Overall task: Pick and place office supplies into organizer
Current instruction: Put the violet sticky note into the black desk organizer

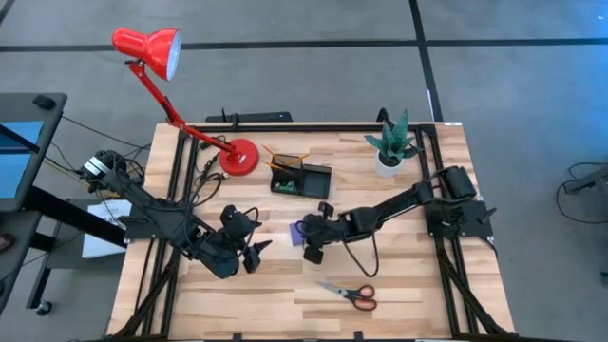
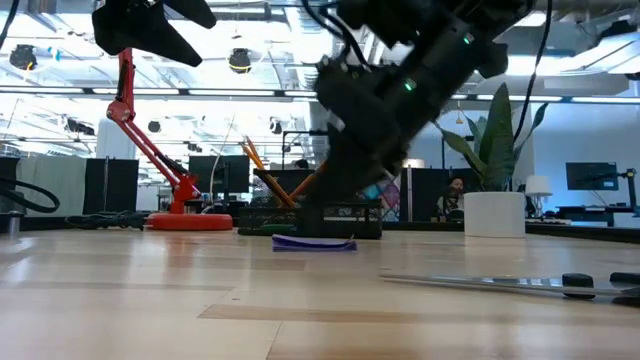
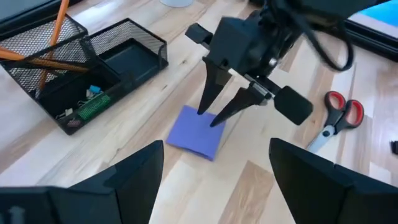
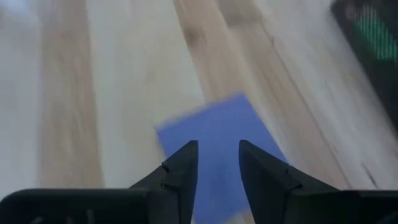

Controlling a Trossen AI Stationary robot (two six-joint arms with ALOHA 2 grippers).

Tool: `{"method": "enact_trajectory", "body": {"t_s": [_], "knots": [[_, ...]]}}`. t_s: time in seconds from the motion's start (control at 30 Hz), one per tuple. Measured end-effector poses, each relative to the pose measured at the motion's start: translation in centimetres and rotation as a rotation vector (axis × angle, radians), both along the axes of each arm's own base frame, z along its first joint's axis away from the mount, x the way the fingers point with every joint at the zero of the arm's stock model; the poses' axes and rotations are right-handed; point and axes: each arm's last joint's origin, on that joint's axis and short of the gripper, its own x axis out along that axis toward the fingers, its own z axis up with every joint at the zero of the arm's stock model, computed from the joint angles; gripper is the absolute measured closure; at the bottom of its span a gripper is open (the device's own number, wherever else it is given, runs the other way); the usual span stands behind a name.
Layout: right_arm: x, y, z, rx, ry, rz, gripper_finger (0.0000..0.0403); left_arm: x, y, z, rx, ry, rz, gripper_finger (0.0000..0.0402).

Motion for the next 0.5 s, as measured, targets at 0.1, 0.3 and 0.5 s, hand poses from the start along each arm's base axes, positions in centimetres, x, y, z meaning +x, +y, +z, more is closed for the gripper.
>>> {"method": "enact_trajectory", "body": {"t_s": [0.1, 0.3, 0.5], "knots": [[-0.2, -0.2, -0.5, -0.005, 0.034, -0.007, 0.0290, 0.0, 0.0, 0.0, -0.001, -0.001, 0.000, 0.0120], [0.0, -1.0, -1.5, -0.001, 0.052, -0.044, 0.0290, 0.4, 0.0, -1.4, 0.051, 0.080, 0.005, 0.0120], [0.5, -2.8, -1.6, 0.079, 0.039, -0.142, 0.0290, 2.7, 0.3, -5.0, 0.108, 0.199, 0.059, 0.0120]]}}
